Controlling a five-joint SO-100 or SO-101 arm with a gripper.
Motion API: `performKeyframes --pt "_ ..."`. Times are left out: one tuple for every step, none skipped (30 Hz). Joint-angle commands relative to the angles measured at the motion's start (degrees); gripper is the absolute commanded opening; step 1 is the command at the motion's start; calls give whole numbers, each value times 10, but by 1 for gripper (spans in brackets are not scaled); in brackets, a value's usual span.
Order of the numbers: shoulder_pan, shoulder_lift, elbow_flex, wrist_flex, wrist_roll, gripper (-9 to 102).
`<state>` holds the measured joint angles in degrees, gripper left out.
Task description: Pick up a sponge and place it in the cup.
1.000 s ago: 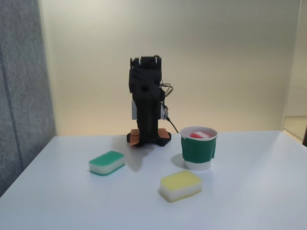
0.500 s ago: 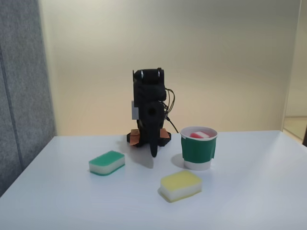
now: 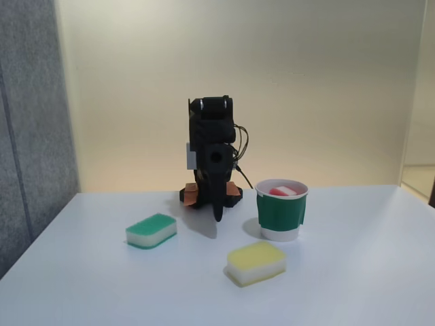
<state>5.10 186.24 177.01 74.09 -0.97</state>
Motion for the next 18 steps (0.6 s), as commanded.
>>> performKeyframes --pt "9 7 2 62 -6 0" --pt "9 7 2 62 -6 0" --pt "9 7 2 62 -6 0" --pt "9 7 2 62 -6 0" --pt "9 8 2 62 -6 0" --pt "12 8 2 62 -6 0" --pt "16 8 2 62 -6 0" --pt "18 9 2 62 -6 0" --pt "18 9 2 62 -6 0" --pt "18 9 2 62 -6 0" --pt "18 9 2 62 -6 0" --pt "18 9 2 62 -6 0" --pt "18 9 2 62 -6 0" --pt "18 9 2 62 -6 0" --pt "18 9 2 62 -6 0" --pt "18 9 2 62 -6 0" --pt "18 9 2 62 -6 0" --pt "18 9 2 62 -6 0"
